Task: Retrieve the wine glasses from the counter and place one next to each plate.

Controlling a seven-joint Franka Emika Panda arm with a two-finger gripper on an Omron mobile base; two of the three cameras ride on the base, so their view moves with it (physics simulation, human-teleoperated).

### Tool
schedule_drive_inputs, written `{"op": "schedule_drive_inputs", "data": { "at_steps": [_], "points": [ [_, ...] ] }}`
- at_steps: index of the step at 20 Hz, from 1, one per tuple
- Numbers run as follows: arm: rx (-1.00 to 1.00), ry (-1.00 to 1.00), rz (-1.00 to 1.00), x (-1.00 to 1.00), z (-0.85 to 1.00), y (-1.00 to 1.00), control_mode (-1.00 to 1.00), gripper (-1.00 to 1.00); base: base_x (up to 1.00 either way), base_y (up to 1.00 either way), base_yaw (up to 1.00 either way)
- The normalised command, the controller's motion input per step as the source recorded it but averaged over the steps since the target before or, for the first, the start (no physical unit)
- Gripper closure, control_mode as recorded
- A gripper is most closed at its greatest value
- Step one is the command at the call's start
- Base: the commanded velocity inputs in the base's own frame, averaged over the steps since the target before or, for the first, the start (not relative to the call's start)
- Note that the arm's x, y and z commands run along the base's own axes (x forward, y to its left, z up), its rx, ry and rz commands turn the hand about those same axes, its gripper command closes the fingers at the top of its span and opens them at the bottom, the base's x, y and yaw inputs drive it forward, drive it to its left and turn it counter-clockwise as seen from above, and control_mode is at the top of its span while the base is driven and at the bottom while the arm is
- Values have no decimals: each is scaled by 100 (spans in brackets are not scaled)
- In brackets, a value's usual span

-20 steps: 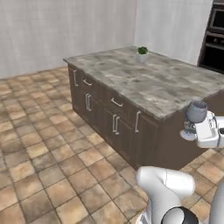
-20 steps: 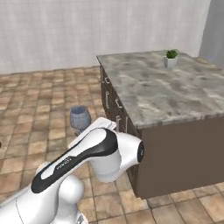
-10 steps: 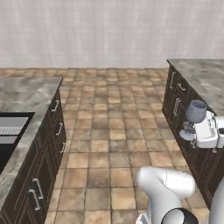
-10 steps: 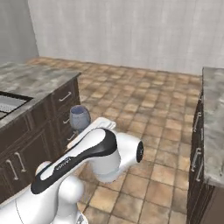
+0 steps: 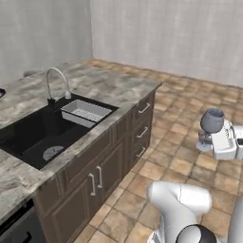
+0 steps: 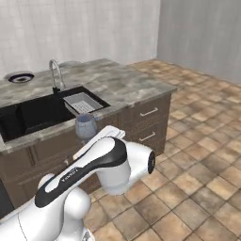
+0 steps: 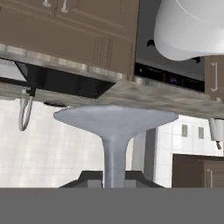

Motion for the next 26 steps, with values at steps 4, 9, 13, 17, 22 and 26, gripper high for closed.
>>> {"op": "schedule_drive_inputs", "data": {
  "at_steps": [4,9,13,17,22,26],
  "points": [
    [0,0,0,0,0,0,100,100,65,-67,61],
    [0,0,0,0,0,0,100,100,100,-94,35],
    [0,0,0,0,0,0,100,100,100,-100,44],
    [0,0,0,0,0,0,100,100,94,-96,48],
    [0,0,0,0,0,0,100,100,54,-98,56],
    [0,0,0,0,0,0,100,100,30,-100,48]
  ]
}}
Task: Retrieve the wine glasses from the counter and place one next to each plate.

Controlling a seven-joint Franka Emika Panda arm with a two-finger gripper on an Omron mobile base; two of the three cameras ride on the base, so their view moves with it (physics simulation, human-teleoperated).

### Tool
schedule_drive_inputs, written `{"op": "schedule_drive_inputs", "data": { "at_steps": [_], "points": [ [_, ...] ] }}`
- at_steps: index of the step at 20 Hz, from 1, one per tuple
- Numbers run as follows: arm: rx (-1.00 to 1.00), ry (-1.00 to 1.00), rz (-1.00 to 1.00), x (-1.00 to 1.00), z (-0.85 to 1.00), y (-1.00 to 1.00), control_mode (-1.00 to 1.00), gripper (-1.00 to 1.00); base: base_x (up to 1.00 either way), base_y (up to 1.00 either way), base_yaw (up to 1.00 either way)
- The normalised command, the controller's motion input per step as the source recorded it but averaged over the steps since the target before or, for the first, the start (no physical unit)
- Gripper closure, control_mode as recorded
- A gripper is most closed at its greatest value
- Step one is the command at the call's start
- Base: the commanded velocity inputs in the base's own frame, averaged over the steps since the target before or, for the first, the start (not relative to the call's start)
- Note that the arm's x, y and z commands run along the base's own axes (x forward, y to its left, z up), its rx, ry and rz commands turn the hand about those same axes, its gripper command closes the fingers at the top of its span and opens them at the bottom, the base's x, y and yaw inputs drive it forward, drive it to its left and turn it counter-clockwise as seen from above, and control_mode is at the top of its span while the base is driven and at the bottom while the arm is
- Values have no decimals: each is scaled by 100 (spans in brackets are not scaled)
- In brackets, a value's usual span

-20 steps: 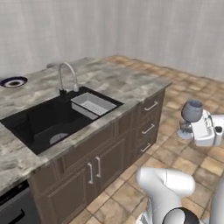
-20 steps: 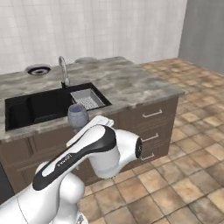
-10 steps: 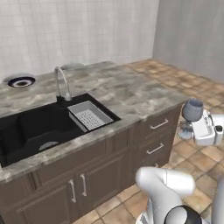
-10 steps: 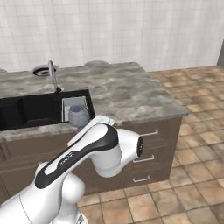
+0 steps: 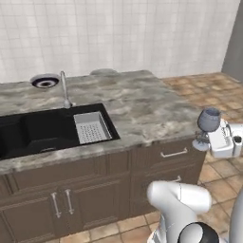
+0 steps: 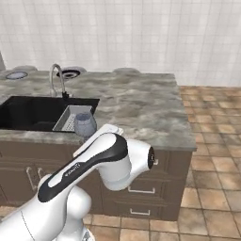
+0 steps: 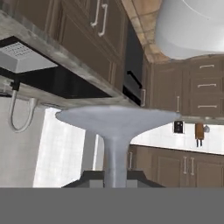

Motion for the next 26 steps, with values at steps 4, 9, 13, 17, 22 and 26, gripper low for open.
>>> {"op": "schedule_drive_inputs", "data": {
  "at_steps": [4,9,13,17,22,26],
  "points": [
    [0,0,0,0,0,0,100,100,18,-100,47],
    [0,0,0,0,0,0,100,100,1,-100,38],
    [0,0,0,0,0,0,100,100,0,-100,31],
    [0,0,0,0,0,0,100,100,0,-100,27],
    [0,0,0,0,0,0,100,100,6,-100,29],
    [0,0,0,0,0,0,100,100,40,-100,32]
  ]
}}
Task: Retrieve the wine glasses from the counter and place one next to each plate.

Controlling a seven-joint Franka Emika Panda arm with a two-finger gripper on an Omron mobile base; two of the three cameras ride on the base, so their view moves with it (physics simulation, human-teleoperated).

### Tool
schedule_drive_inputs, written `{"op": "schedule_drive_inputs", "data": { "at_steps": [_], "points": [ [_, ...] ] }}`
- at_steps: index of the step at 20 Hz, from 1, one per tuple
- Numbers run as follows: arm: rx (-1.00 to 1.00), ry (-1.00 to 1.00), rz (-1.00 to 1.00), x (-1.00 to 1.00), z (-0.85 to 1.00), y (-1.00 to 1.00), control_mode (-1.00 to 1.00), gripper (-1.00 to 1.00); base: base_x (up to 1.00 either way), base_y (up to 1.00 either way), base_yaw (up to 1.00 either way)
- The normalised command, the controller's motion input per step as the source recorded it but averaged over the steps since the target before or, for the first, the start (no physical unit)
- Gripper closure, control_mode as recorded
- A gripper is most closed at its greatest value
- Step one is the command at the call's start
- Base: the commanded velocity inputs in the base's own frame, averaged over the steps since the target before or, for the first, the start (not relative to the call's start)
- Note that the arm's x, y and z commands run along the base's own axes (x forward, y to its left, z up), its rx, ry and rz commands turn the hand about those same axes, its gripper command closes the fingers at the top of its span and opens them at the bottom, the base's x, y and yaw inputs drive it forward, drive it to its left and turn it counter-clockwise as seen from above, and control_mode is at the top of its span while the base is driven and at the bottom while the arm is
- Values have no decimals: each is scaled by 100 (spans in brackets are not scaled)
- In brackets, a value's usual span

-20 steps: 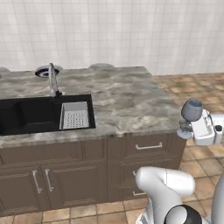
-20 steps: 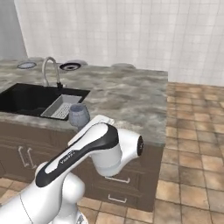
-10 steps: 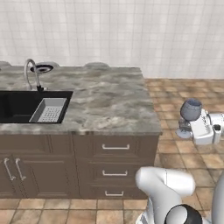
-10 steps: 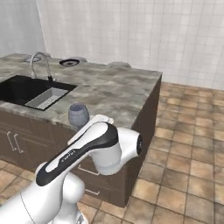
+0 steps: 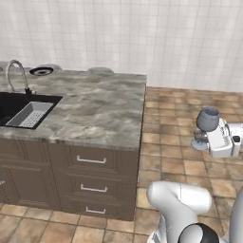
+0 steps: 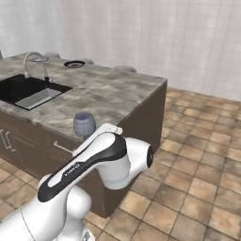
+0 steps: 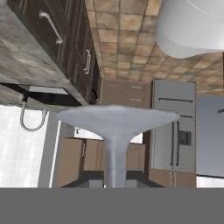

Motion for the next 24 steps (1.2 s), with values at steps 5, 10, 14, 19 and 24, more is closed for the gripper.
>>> {"op": "schedule_drive_inputs", "data": {
  "at_steps": [5,10,14,19,24],
  "points": [
    [0,0,0,0,0,0,100,100,63,-100,34],
    [0,0,0,0,0,0,100,100,86,-100,32],
    [0,0,0,0,0,0,100,100,66,-100,31],
    [0,0,0,0,0,0,100,100,44,-100,28],
    [0,0,0,0,0,0,100,100,46,-100,33]
  ]
}}
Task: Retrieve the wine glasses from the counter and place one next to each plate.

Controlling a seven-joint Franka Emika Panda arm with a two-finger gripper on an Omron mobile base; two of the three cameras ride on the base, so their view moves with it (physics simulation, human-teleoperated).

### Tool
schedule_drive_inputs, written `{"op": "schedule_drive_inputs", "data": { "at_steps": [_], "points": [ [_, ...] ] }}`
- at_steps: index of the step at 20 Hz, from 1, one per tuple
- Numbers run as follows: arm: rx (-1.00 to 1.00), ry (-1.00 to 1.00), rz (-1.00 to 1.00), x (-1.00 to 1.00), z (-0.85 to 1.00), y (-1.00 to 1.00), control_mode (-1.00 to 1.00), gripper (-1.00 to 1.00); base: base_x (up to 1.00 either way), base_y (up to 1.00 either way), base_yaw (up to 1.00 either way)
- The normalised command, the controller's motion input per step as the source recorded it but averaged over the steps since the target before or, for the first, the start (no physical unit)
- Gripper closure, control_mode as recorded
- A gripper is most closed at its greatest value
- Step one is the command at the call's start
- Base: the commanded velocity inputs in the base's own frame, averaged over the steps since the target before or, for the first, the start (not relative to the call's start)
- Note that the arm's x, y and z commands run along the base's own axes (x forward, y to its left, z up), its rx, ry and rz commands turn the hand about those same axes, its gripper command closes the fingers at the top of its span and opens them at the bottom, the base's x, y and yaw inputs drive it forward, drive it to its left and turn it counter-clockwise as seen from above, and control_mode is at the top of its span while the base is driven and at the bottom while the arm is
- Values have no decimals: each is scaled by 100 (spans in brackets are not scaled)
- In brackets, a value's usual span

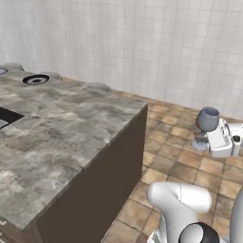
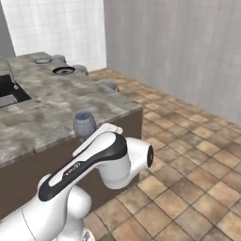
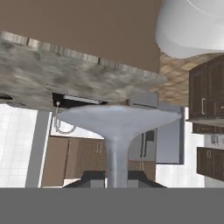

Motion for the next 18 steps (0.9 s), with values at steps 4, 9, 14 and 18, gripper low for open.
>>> {"op": "schedule_drive_inputs", "data": {
  "at_steps": [4,9,14,18],
  "points": [
    [0,0,0,0,0,0,100,100,48,-99,34],
    [0,0,0,0,0,0,100,100,53,-95,33],
    [0,0,0,0,0,0,100,100,52,-93,34],
    [0,0,0,0,0,0,100,100,54,-100,38]
  ]
}}
